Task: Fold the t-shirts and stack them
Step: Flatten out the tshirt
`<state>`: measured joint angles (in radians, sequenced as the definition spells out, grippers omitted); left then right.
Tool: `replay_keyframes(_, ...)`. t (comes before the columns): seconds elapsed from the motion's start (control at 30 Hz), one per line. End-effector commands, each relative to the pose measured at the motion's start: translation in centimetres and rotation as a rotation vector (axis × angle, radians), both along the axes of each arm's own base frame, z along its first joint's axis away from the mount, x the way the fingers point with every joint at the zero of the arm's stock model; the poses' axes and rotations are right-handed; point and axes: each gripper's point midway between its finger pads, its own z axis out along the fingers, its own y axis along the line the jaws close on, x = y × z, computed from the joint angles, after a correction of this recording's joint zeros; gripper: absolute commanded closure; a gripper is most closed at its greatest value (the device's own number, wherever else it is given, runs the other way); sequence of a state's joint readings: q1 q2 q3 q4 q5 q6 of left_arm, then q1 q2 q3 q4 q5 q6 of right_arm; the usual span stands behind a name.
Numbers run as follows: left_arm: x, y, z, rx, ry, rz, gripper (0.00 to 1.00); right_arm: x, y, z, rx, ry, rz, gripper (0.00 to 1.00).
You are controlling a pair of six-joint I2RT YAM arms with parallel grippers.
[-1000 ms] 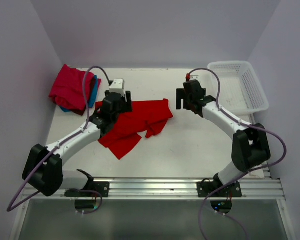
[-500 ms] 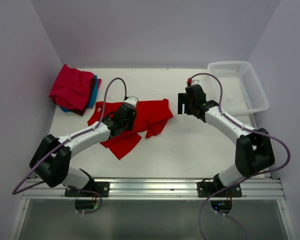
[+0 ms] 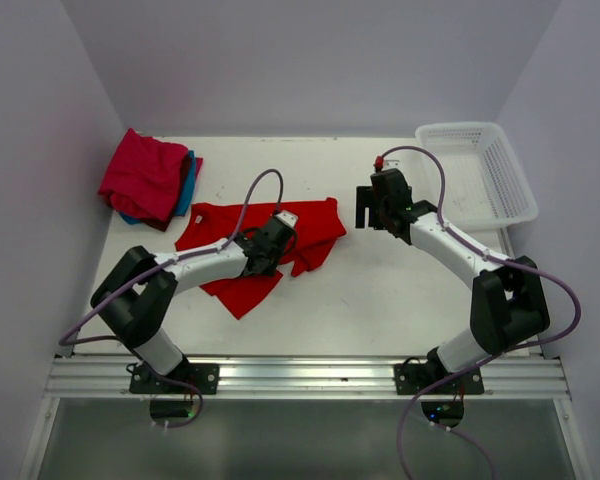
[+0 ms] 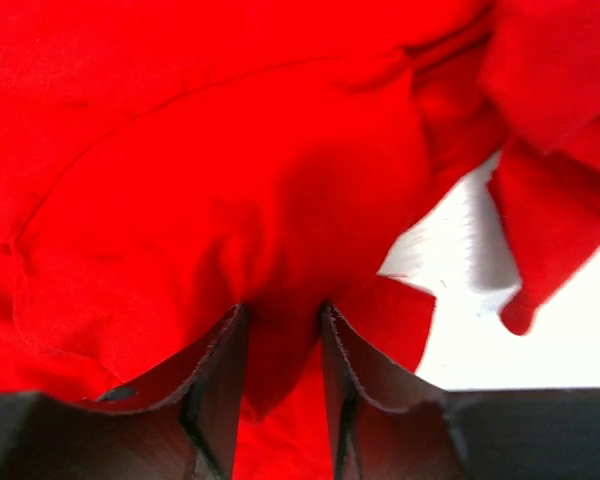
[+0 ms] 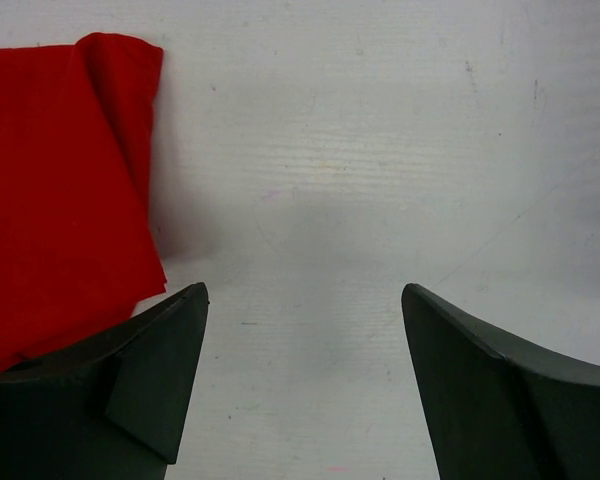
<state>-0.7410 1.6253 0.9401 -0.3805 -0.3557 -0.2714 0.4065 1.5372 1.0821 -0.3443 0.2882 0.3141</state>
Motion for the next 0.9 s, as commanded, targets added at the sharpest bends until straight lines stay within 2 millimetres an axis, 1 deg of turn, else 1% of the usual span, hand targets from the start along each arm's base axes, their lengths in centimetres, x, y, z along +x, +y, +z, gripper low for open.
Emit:
replay_keyframes(0.0, 1.7, 0.6, 1.7, 0.035, -0.072, 0.063, 0.64, 0.2, -0.1, 1.0, 0.017, -0.036, -0.019, 0.18)
replay_keyframes(0.03, 1.8, 0.7, 1.9, 0.039, -0.080, 0.068, 0.66, 0.2, -0.2, 1.0, 0.015, -0.035, -0.020, 0.18)
replay_keyframes(0.13, 2.3, 0.9, 2.9, 0.046, -0.111, 0.089, 0.82, 0.3, -0.2, 1.0, 0.012, -0.036, -0.023, 0.19)
replay_keyframes(0.17, 2.4, 1.0, 3.3, 0.045, -0.120, 0.093, 0.93, 0.2, -0.2, 0.9, 0.011, -0.033, -0.022, 0.19)
replay_keyframes(0.23, 2.7, 1.0, 4.3, 0.037, -0.148, 0.107, 1.00, 0.2, -0.2, 0.8, 0.011, -0.031, -0.024, 0.20)
replay_keyframes(0.33, 3.1, 1.0, 6.2, 0.013, -0.184, 0.127, 1.00, 0.3, -0.3, 0.8, 0.009, -0.031, -0.026, 0.20)
replay_keyframes(0.43, 3.8, 1.1, 9.4, -0.026, -0.265, 0.157, 1.00, 0.3, -0.2, 0.7, 0.008, -0.028, -0.024, 0.20)
replay_keyframes(0.5, 4.8, 1.5, 11.6, -0.031, -0.350, 0.185, 1.00, 0.4, -0.2, 0.6, 0.008, -0.028, -0.024, 0.20)
replay_keyframes(0.53, 5.1, 1.7, 12.2, -0.023, -0.373, 0.193, 1.00, 0.3, -0.2, 0.7, 0.009, -0.029, -0.023, 0.21)
replay_keyframes(0.57, 5.8, 1.9, 13.3, -0.008, -0.409, 0.207, 1.00, 0.4, -0.1, 0.7, 0.009, -0.029, -0.023, 0.21)
replay_keyframes(0.63, 7.1, 2.2, 13.3, 0.012, -0.427, 0.229, 1.00, 0.4, -0.1, 0.6, 0.010, -0.028, -0.024, 0.21)
replay_keyframes(0.67, 8.0, 2.1, 13.7, 0.007, -0.440, 0.238, 1.00, 0.4, -0.2, 0.5, 0.006, -0.024, -0.024, 0.21)
replay_keyframes(0.7, 9.2, 2.7, 13.2, 0.011, -0.444, 0.267, 1.00, 0.4, -0.2, 0.6, 0.007, -0.025, -0.023, 0.21)
replay_keyframes(0.73, 10.0, 2.9, 13.1, 0.000, -0.450, 0.281, 1.00, 0.3, -0.2, 0.7, 0.007, -0.025, -0.023, 0.21)
replay_keyframes(0.77, 10.8, 2.9, 13.1, -0.020, -0.459, 0.291, 1.00, 0.3, -0.2, 0.6, 0.007, -0.023, -0.023, 0.21)
replay_keyframes(0.8, 11.9, 2.7, 12.4, -0.044, -0.455, 0.295, 1.00, 0.2, -0.2, 0.6, 0.005, -0.022, -0.022, 0.21)
replay_keyframes(0.83, 13.0, 4.0, 12.1, -0.047, -0.462, 0.331, 1.00, 0.2, -0.3, 0.7, 0.004, -0.022, -0.021, 0.21)
replay_keyframes(0.87, 13.9, 4.2, 12.0, -0.051, -0.466, 0.344, 1.00, 0.2, -0.3, 0.6, 0.002, -0.020, -0.022, 0.21)
